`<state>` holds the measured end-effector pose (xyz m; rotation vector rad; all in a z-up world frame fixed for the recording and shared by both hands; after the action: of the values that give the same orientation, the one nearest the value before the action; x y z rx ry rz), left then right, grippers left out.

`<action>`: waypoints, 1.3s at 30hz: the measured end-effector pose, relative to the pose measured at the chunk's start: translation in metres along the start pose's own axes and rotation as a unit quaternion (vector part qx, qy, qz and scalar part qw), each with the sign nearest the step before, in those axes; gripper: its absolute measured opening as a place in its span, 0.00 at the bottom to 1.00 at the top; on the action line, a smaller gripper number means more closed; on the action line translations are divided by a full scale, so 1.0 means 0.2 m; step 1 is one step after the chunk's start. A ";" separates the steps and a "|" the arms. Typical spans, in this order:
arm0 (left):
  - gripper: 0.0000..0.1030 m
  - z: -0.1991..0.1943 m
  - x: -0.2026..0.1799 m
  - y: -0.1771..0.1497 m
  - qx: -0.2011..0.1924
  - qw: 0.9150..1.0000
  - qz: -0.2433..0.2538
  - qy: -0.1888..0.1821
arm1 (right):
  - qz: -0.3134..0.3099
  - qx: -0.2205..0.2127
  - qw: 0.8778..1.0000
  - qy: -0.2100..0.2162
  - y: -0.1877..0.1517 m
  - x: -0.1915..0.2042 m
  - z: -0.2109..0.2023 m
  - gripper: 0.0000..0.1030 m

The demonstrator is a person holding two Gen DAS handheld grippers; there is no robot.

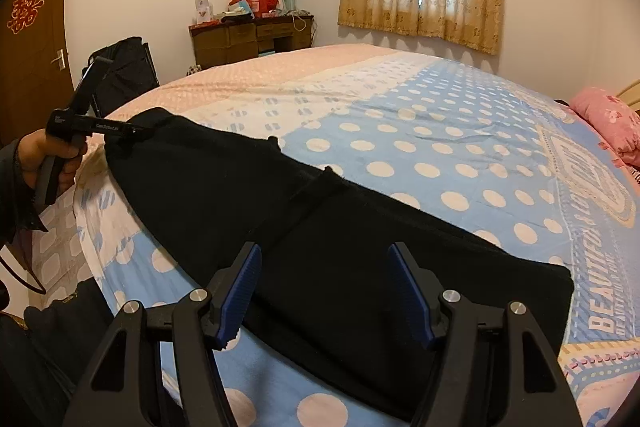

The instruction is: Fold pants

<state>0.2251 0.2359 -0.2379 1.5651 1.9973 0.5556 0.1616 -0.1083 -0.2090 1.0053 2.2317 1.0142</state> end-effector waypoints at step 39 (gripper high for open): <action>0.22 -0.37 -1.82 -0.05 0.053 0.938 0.150 -0.307 | 0.277 -0.006 0.944 -0.180 -0.38 -1.01 -0.45 0.70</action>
<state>0.2363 -0.1191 -0.1302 1.8400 1.3449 0.0410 0.1922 -0.3405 -0.1890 1.7174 1.6734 0.9564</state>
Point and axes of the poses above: each gripper's, at about its wrist camera, not at the fingertips, and z roughly the way its jaws point, x to its left, y to its top, the point moved 9 cm from there along z, roughly the way its jaws point, and after that the axes turned 7 degrees about -z, right-handed, at the moved point
